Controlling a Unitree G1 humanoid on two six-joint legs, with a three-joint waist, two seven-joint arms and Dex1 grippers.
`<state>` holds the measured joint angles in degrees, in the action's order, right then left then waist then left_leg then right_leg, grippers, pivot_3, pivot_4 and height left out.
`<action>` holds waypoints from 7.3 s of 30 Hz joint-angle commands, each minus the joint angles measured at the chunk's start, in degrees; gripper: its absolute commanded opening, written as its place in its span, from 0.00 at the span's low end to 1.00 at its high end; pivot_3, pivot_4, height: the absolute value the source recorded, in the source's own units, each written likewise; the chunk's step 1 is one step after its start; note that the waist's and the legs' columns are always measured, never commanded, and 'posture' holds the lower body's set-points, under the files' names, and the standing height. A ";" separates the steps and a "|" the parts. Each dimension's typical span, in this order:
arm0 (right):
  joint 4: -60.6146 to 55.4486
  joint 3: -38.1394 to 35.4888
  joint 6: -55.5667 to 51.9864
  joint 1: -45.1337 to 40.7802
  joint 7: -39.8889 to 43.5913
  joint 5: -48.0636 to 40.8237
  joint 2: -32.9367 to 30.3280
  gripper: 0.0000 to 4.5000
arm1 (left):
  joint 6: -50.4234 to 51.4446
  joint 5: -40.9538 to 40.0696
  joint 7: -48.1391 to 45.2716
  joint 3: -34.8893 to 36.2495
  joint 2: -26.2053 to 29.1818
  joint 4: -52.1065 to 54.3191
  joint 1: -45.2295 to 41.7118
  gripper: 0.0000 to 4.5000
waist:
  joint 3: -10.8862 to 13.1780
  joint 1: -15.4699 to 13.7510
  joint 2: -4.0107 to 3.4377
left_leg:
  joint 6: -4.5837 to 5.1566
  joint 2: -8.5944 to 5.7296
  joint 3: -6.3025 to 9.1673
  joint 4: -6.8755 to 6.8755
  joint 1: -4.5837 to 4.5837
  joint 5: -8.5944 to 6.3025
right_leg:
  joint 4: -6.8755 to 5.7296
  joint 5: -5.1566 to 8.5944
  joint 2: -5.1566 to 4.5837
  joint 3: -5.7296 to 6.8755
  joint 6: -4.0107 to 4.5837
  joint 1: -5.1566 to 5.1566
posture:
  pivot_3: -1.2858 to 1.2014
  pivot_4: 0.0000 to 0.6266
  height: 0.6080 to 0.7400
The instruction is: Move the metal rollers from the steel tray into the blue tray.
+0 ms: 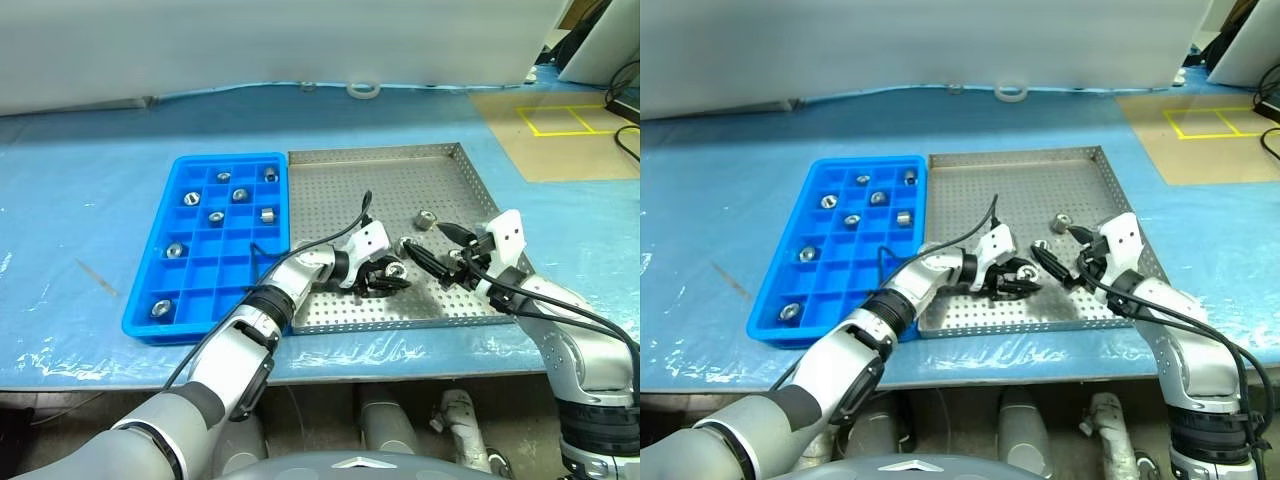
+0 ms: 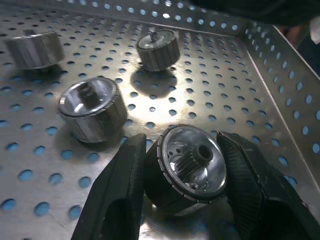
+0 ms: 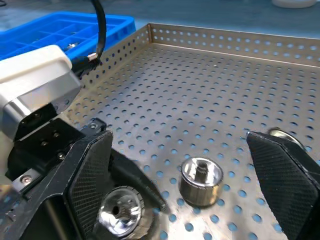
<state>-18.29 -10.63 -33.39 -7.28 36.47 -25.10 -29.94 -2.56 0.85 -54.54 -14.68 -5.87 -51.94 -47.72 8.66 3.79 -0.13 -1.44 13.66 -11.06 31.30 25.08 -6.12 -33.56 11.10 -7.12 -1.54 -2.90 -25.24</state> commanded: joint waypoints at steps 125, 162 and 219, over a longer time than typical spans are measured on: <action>0.94 -8.17 -3.08 -1.67 -2.46 -5.68 -3.79 1.00 | 11.93 -15.05 -12.24 7.03 8.83 18.20 0.93 0.99 | -0.31 -6.98 -0.42 | 2.20 -1.75 -0.28 -0.86 2.09 1.34 | 0.78 0.68 -1.38 -0.06 -1.12 0.91 | 0.37 0.24 1.00; 10.97 -3.94 -3.93 -17.82 1.98 -9.15 0.74 0.37 | 13.98 -19.26 -8.11 10.44 15.63 34.95 8.36 1.00 | -0.29 -5.20 -0.38 | 2.09 -1.14 -0.55 -0.26 1.98 1.43 | -0.02 0.27 -1.12 -0.14 -1.03 0.55 | 0.47 0.24 1.00; 23.03 0.52 3.45 -22.82 5.70 8.75 1.81 0.82 | 19.56 -22.62 -2.08 4.59 21.48 45.53 16.61 1.00 | -0.27 -10.33 -0.27 | 1.27 -0.95 -0.42 -0.28 2.04 1.94 | -1.11 0.25 -0.99 -0.07 -1.03 0.01 | 0.45 0.24 1.00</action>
<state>9.09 -7.42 -29.08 -30.37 44.02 -14.77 -27.32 19.22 -21.99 -54.74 -9.49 16.19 -5.46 -29.38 8.39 -6.54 -0.40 -0.17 12.71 -11.50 31.03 27.11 -4.18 -34.65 11.34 -8.11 -1.65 -3.92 -25.26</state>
